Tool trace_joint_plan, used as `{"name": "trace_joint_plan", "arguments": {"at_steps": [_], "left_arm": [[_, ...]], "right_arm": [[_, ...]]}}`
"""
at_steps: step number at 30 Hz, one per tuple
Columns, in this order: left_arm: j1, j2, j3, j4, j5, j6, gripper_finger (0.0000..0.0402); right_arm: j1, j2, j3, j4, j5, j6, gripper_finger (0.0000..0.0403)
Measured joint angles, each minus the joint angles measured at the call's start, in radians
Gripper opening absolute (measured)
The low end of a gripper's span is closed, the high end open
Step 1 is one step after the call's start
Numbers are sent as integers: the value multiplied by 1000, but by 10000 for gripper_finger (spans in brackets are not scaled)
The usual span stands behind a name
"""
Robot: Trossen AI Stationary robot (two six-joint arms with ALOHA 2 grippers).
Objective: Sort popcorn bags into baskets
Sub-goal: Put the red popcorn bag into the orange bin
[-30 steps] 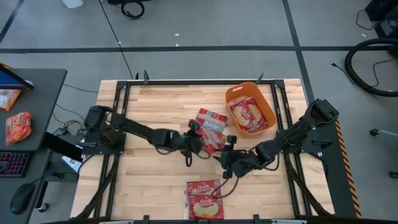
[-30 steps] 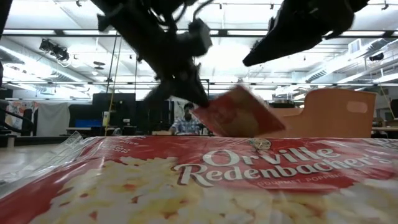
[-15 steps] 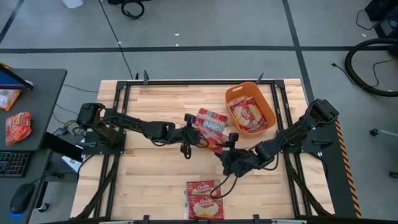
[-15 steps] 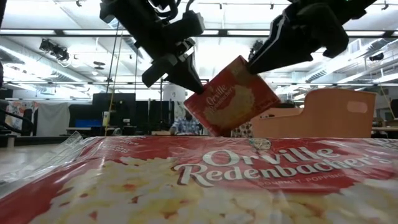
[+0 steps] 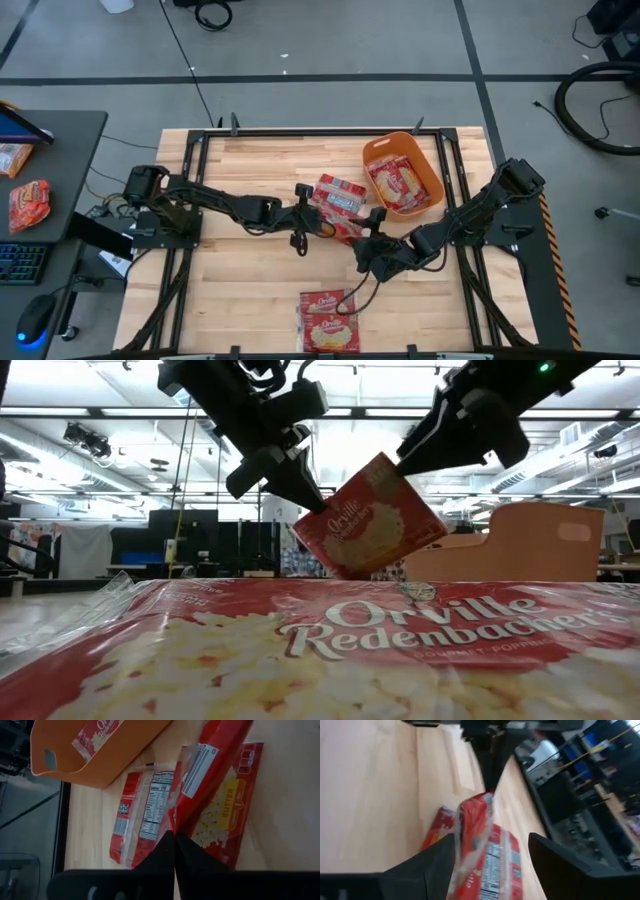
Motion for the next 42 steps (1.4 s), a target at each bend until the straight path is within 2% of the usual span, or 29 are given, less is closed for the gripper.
{"name": "trace_joint_plan", "arguments": {"at_steps": [6, 13, 18, 26, 28, 34, 39, 42], "left_arm": [[1, 0, 0, 5, -2, -7, 0], [-1, 0, 0, 53, 27, -22, 5], [0, 0, 1, 76, 27, -25, 10], [-19, -8, 1, 56, 26, -8, 24], [-34, -33, 2, 47, 12, -7, 40], [-66, -119, 2, -12, -11, -57, 97], [-68, -132, 2, -65, 98, -152, 111], [-69, -114, 2, -71, 161, -188, 109]], "right_arm": [[-54, 6, -1, 7, -129, 70, 249], [-107, 6, -10, 22, -176, 108, 235], [-124, 6, -10, 20, -194, 120, 179], [-127, 1, -10, -4, -272, 132, 51], [-126, -7, 15, -77, -297, 155, 27], [-126, -20, 207, -496, -286, 332, 26], [-124, -23, 383, -892, -121, 628, 37], [-120, -23, 421, -1086, -13, 830, 35]]}}
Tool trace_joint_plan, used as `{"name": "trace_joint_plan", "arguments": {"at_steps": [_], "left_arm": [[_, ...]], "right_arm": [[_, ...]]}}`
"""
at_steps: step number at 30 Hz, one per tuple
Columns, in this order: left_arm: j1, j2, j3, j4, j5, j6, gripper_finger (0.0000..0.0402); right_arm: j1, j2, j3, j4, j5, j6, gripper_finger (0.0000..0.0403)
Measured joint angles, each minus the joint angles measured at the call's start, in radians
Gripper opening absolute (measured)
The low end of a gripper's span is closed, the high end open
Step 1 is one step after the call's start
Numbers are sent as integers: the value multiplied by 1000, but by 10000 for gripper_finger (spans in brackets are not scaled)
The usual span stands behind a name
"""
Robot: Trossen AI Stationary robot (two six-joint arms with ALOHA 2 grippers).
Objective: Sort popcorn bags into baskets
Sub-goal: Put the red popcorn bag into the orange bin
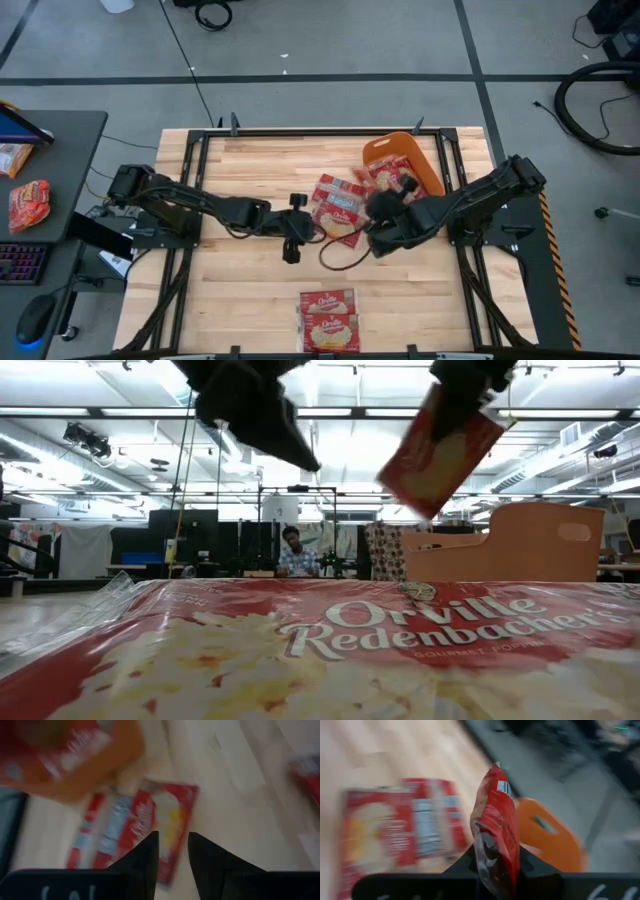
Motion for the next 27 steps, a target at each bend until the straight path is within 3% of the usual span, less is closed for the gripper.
{"name": "trace_joint_plan", "arguments": {"at_steps": [6, 10, 15, 20, 27], "left_arm": [[-28, -1, -135, 176, 40, -46, 108], [-41, -1, -217, 288, 41, -69, 107], [-39, -1, -233, 298, 37, -94, 107], [-40, -1, -233, 311, 40, -89, 107], [-35, -1, -233, 345, 39, -66, 107]], "right_arm": [[15, 0, -83, -197, 111, 376, 35], [15, -17, -176, -204, 177, 547, 36], [18, -85, -308, -167, 218, 696, 32], [21, -203, -462, -9, 247, 722, 31], [2, -386, -646, 317, 278, 578, 33]]}}
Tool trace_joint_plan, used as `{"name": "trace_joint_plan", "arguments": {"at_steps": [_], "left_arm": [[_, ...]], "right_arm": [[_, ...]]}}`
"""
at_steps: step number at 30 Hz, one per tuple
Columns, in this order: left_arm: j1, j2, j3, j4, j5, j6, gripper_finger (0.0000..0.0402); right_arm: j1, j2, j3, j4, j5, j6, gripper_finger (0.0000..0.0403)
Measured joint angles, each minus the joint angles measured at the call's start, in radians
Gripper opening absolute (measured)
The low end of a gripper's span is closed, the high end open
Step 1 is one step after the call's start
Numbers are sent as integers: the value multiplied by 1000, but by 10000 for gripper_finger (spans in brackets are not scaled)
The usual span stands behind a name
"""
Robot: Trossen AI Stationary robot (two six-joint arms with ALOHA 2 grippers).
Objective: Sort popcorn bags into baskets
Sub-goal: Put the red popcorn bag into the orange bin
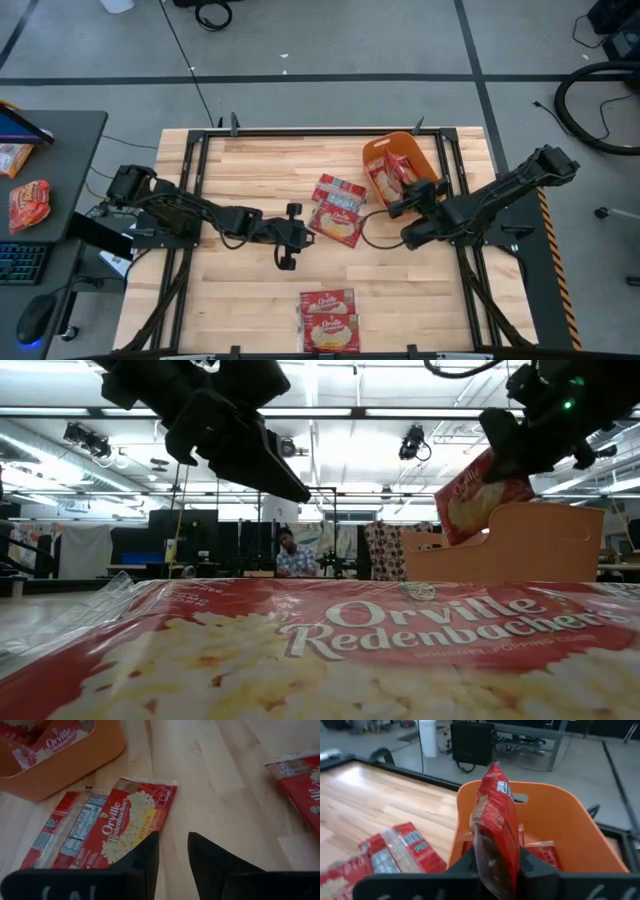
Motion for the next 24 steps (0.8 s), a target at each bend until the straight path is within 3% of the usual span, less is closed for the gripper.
{"name": "trace_joint_plan", "arguments": {"at_steps": [6, 9, 12, 19, 24], "left_arm": [[6, 0, 0, 10, 0, 17, 107], [5, 0, 0, 11, 0, 21, 107], [5, 0, 0, -5, 1, 26, 107], [5, 0, 0, -52, 1, 81, 107], [5, 0, 0, -56, 1, 83, 107]], "right_arm": [[-82, -85, -116, 248, -8, -92, 51], [-155, -99, -153, 305, -121, -82, 60], [-210, -106, -157, 303, -245, -136, 74], [-246, -161, -87, 284, -393, -276, 135], [-276, -196, 7, 140, -501, -295, 176]]}}
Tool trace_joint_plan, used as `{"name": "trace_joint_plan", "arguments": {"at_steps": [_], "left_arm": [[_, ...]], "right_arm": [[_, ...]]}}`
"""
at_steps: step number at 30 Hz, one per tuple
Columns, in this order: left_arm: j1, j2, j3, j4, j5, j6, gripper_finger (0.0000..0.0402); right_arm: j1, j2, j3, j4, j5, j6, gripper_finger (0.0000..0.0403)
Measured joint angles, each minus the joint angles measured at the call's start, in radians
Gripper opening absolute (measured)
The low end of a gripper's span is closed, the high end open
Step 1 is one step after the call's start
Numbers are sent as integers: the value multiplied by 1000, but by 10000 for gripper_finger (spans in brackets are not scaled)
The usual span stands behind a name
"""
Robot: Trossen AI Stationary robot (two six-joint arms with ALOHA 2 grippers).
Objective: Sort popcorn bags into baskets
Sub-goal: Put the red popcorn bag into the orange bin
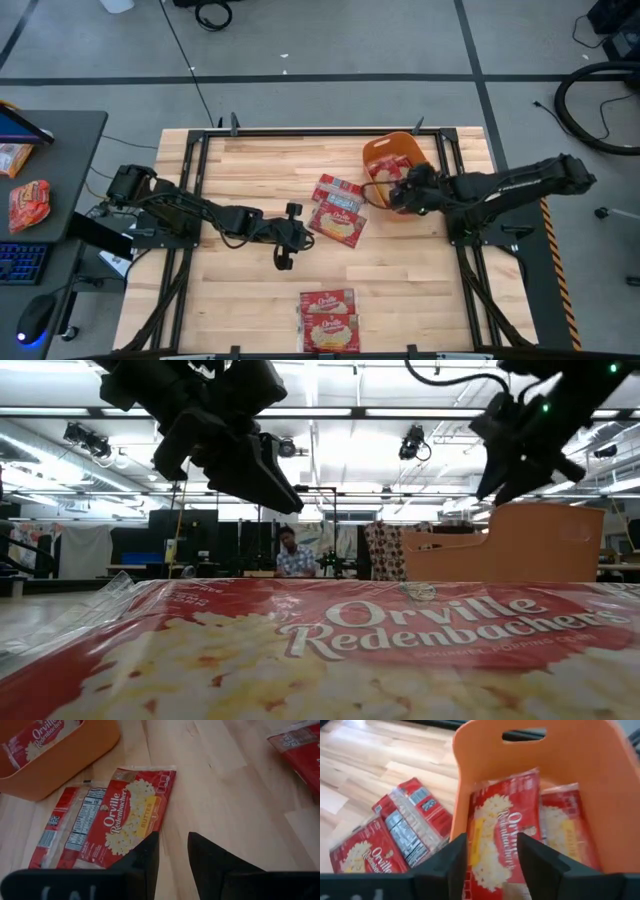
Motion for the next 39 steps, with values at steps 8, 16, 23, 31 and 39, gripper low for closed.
{"name": "trace_joint_plan", "arguments": {"at_steps": [8, 16, 23, 31, 39], "left_arm": [[4, 4, 0, -1, 84, 17, 107], [0, 127, 1, 47, 47, 94, 108], [-2, 206, 0, 55, -125, 206, 108], [-23, 203, 2, -4, 57, 154, 108], [-31, 189, 75, -142, 442, -31, 107]], "right_arm": [[35, 43, 72, 245, -31, -402, 183], [121, 307, 73, 700, -142, -874, 183], [167, 461, 84, 756, -150, -947, 183], [225, 480, 133, 758, -215, -904, 182], [279, 520, 133, 769, -487, -703, 182]]}}
